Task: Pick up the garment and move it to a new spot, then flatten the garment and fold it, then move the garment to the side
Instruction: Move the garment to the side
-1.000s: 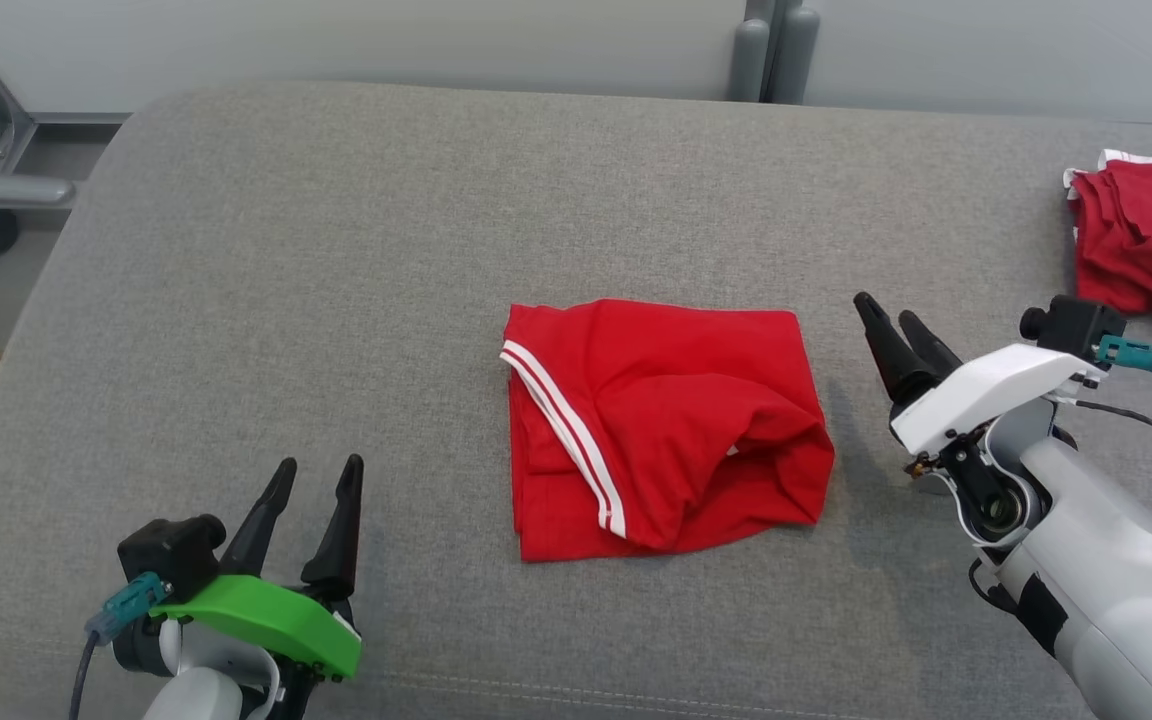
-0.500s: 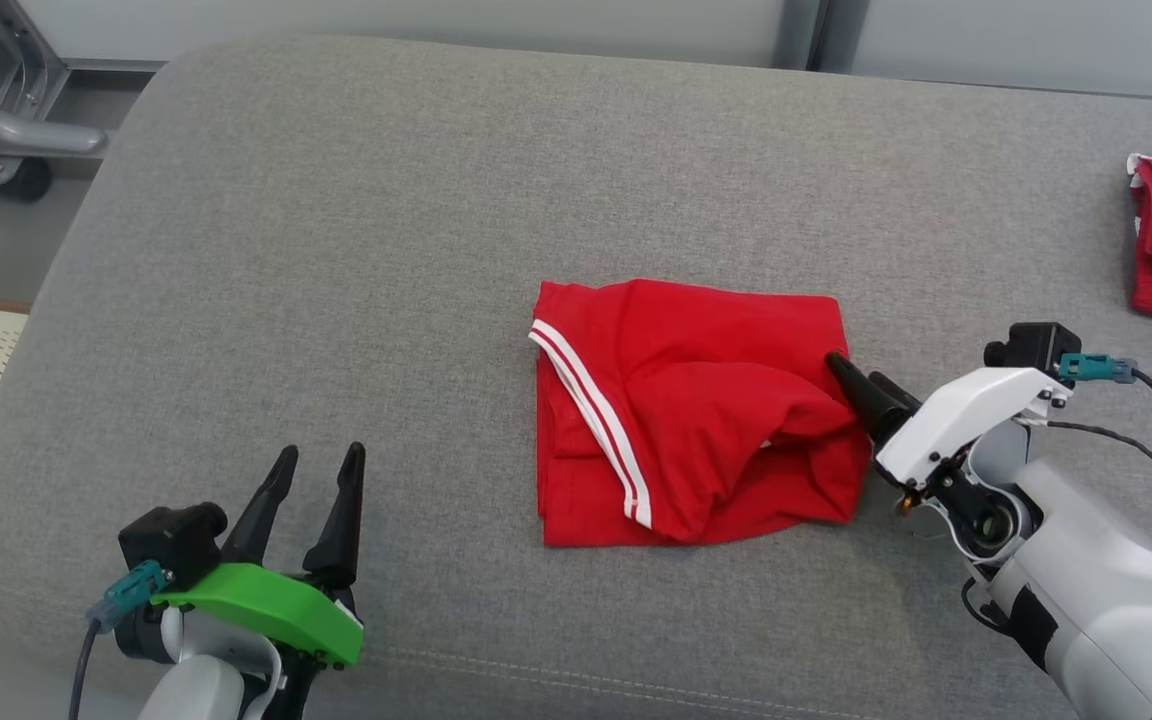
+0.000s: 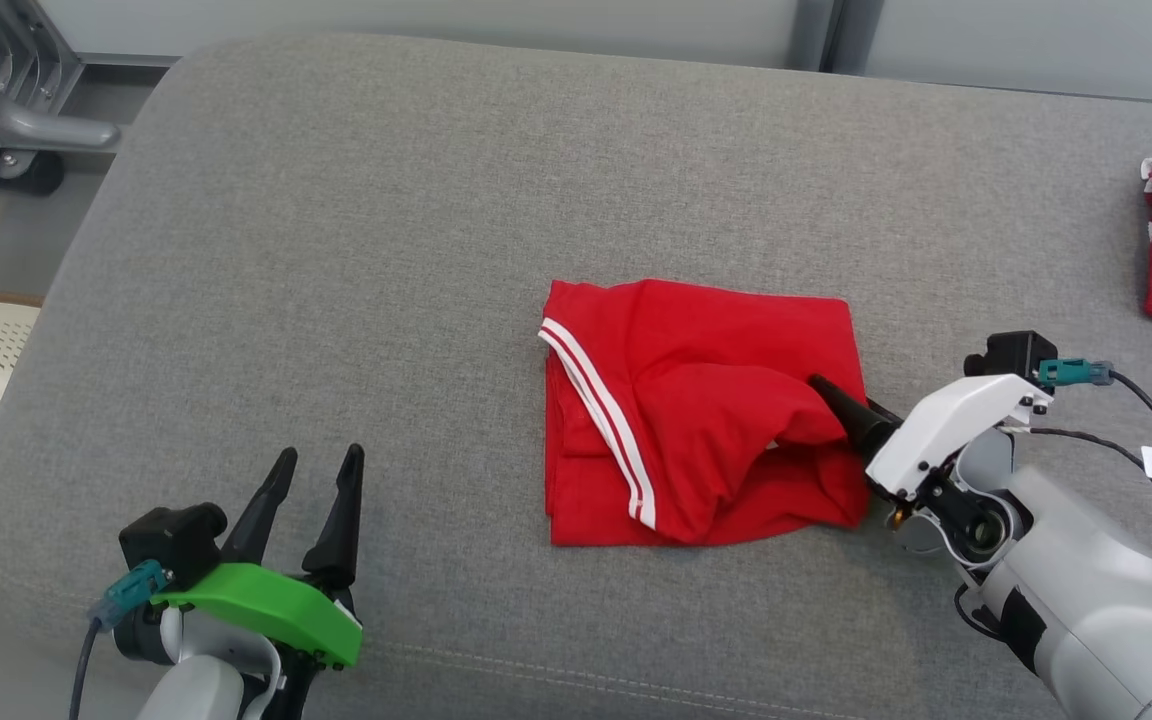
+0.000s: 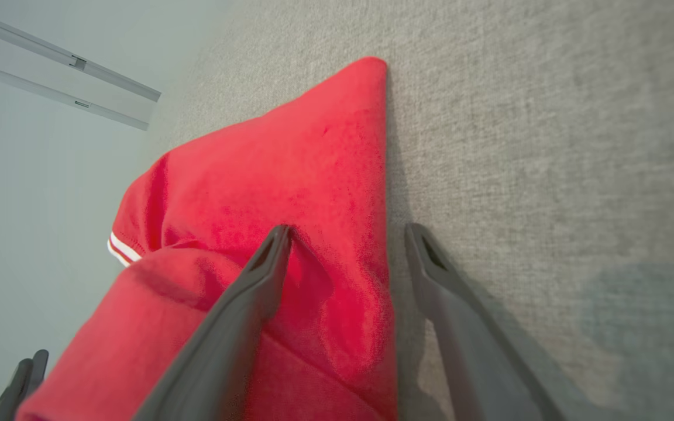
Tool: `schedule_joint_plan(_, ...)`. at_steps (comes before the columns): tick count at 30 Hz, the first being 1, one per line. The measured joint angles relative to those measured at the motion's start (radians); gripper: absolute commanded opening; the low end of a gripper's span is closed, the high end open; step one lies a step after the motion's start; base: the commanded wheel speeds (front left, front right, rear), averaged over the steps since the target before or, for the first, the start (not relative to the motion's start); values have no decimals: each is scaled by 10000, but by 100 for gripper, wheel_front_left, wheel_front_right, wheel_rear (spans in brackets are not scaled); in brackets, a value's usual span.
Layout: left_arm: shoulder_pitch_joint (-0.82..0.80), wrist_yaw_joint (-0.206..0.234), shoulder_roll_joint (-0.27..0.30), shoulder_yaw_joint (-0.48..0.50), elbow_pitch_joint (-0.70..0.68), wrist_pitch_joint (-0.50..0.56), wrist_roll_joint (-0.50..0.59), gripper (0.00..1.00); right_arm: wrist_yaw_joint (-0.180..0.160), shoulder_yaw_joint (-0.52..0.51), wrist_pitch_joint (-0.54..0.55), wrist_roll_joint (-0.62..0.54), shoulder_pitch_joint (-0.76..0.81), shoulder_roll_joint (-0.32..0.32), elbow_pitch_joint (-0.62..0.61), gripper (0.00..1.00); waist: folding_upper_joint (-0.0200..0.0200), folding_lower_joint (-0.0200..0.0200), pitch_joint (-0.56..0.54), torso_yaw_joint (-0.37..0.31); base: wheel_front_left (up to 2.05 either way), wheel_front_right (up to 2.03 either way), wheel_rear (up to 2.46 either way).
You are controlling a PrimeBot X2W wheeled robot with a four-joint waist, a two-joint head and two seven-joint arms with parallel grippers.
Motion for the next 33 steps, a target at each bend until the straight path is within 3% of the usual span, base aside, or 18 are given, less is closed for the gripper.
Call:
schedule_joint_plan(2, -2, 0, 0, 0, 27, 0, 0, 100, 2, 40, 13, -2, -40, 59, 48, 100, 0, 0, -15, 9, 0, 0, 0)
schedule_joint_plan(3, -2, 0, 0, 0, 42, 0, 0, 100, 2, 65, 15, -2, -61, 88, 61, 83, 0, 0, -23, 12, 0, 0, 0)
schedule_joint_plan(4, -3, 0, 0, -2, 56, 0, 0, 100, 2, 81, 13, -2, -84, 121, 73, 50, 0, 0, -32, 15, 0, 0, 0)
schedule_joint_plan(5, -3, 0, 2, -2, 69, -2, 0, 100, 2, 104, 13, -4, -111, 150, 84, 38, 0, 0, -42, 17, 0, 0, 0)
schedule_joint_plan(7, -3, 0, 4, -2, 96, -2, 0, 100, 2, 125, -25, -12, -141, 182, 90, 0, 0, 0, -62, 19, 0, 0, 0)
schedule_joint_plan(19, -3, -10, 77, 33, 174, 0, 0, 100, 2, 288, -995, -520, -512, 71, -332, 0, 0, 0, -229, -125, 0, 0, 0)
schedule_joint_plan(24, 3, -10, 194, 79, 163, -2, -2, 100, 2, 587, -1379, -1070, -825, -349, -838, 0, 0, 0, -310, -355, 0, 0, 0)
schedule_joint_plan(33, 9, -10, 184, 90, 130, -2, -4, 100, 2, 600, -1561, -1049, -1050, -606, -1427, 0, 0, 0, -372, -908, 0, 0, 0)
